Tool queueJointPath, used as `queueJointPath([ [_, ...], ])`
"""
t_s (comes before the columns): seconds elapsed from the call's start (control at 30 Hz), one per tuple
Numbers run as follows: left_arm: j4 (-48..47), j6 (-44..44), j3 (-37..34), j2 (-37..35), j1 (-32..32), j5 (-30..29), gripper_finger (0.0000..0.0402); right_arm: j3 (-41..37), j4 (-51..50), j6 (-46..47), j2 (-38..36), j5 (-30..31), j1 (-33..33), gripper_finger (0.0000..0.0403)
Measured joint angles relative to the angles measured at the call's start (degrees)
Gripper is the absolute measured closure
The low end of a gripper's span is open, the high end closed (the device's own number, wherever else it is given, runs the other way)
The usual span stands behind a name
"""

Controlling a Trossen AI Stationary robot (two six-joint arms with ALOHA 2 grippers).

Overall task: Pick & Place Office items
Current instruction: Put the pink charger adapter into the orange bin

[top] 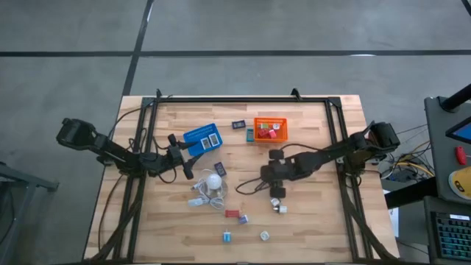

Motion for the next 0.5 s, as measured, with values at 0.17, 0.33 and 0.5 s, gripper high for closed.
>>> queueJointPath([
  [0.17, 0.0, -0.2, 0.0, 0.0, 0.0, 0.1, 0.0154, 2.1, 1.4, -4.3, -0.8, 4.5, -1.9, 0.0243],
  [0.33, -0.4, -0.4, 0.0, 0.0, 0.0, 0.2, 0.0154, 3.6, 1.2, -8.5, -2.6, 6.7, -5.8, 0.0243],
  [0.5, -0.8, -0.4, 0.0, 0.0, 0.0, 0.4, 0.0154, 4.3, 1.0, -13.0, -4.3, 7.7, -11.5, 0.0243],
])
